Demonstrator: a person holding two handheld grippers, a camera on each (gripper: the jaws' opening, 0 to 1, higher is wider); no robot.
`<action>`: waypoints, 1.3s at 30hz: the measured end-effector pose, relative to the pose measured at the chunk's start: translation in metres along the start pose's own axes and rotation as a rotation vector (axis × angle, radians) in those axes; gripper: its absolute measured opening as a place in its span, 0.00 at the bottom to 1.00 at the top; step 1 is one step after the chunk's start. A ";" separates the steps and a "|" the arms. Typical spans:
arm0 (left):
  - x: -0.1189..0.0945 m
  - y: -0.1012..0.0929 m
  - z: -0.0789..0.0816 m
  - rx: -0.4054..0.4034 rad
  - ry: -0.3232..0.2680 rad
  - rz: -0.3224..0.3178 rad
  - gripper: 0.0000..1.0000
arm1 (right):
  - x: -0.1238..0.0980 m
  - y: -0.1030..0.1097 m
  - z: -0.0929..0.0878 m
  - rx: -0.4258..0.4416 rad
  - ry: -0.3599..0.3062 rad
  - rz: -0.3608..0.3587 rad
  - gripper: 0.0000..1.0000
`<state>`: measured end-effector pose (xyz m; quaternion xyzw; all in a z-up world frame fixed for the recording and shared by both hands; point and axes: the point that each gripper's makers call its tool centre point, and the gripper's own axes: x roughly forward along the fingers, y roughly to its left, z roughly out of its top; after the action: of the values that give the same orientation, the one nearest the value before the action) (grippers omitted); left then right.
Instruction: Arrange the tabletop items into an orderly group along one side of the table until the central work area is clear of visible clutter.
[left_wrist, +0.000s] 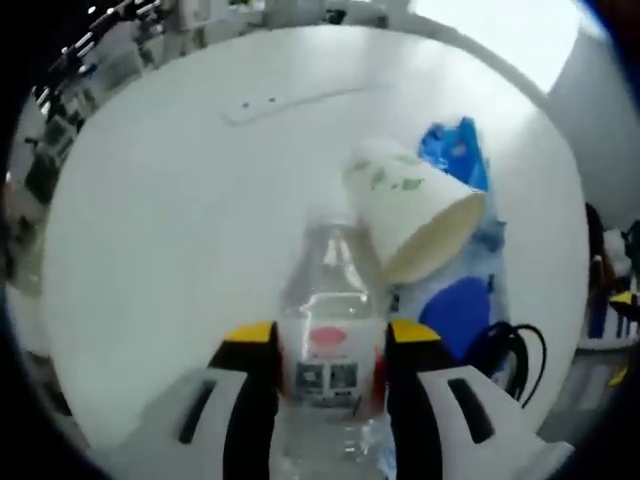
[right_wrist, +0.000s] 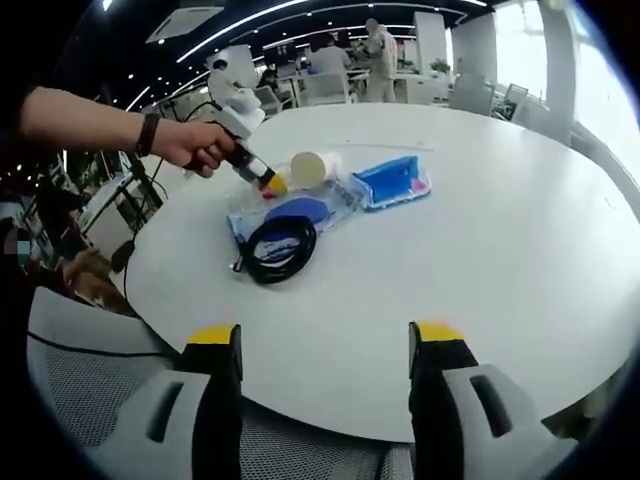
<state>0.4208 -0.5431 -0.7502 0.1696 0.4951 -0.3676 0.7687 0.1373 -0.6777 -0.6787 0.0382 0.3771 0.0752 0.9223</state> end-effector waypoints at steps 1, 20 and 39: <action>-0.001 0.000 -0.001 -0.007 0.000 0.000 0.38 | 0.000 0.000 0.000 0.000 0.000 0.000 0.67; -0.032 0.014 -0.002 -0.086 -0.091 0.013 0.39 | 0.000 0.002 0.002 -0.006 -0.010 0.007 0.67; -0.072 0.031 0.002 -0.058 -0.169 0.069 0.38 | -0.001 0.003 0.003 -0.001 -0.020 0.013 0.68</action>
<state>0.4277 -0.4947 -0.6883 0.1326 0.4328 -0.3396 0.8245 0.1386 -0.6754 -0.6752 0.0412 0.3676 0.0810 0.9255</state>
